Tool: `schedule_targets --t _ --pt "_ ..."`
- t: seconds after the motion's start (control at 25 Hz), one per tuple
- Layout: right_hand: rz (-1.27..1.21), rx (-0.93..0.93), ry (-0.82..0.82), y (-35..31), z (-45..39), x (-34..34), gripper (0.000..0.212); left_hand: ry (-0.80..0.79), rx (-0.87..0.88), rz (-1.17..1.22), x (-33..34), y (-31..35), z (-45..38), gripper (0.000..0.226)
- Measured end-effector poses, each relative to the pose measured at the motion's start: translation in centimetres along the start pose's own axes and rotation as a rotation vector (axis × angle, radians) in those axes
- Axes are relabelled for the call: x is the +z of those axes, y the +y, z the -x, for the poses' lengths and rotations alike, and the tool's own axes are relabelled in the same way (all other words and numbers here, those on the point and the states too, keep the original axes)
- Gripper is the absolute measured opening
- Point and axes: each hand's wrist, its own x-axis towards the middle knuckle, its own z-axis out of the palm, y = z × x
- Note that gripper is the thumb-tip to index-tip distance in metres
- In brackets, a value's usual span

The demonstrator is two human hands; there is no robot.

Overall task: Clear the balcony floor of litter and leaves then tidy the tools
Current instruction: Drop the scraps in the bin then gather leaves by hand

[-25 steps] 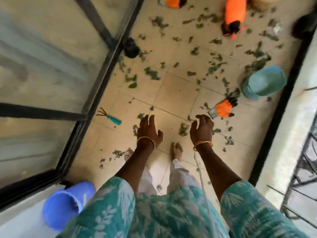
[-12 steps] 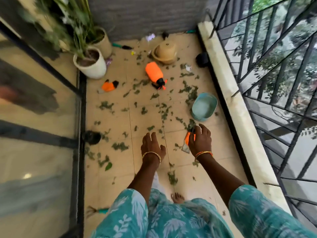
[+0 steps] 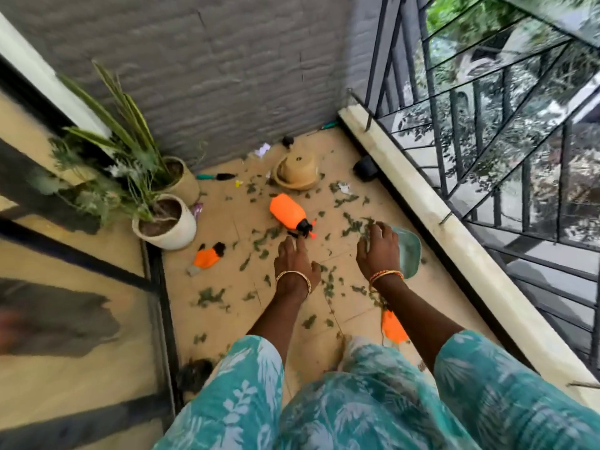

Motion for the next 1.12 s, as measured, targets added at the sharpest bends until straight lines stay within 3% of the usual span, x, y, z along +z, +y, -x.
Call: schedule_targets --t 0.28,0.52,0.84,1.12 --pt "0.001 0.056 0.074 -2.6 -13.5 0.8 0.037 -0.049 0.116 0.033 -4.6 2.5 -13.0 0.067" --pt "-0.014 0.096 0.084 -5.4 -24.9 1.7 0.036 -0.018 0.114 0.077 -9.2 4.8 -24.1 0.072" --pt "-0.002 0.105 0.049 -6.2 -37.6 5.5 0.035 -0.097 0.107 0.039 -11.6 6.3 -38.8 0.071" --pt "0.022 0.305 0.018 -4.3 -47.5 11.2 0.038 -0.206 0.127 -0.012 -12.1 6.1 -52.6 0.070"
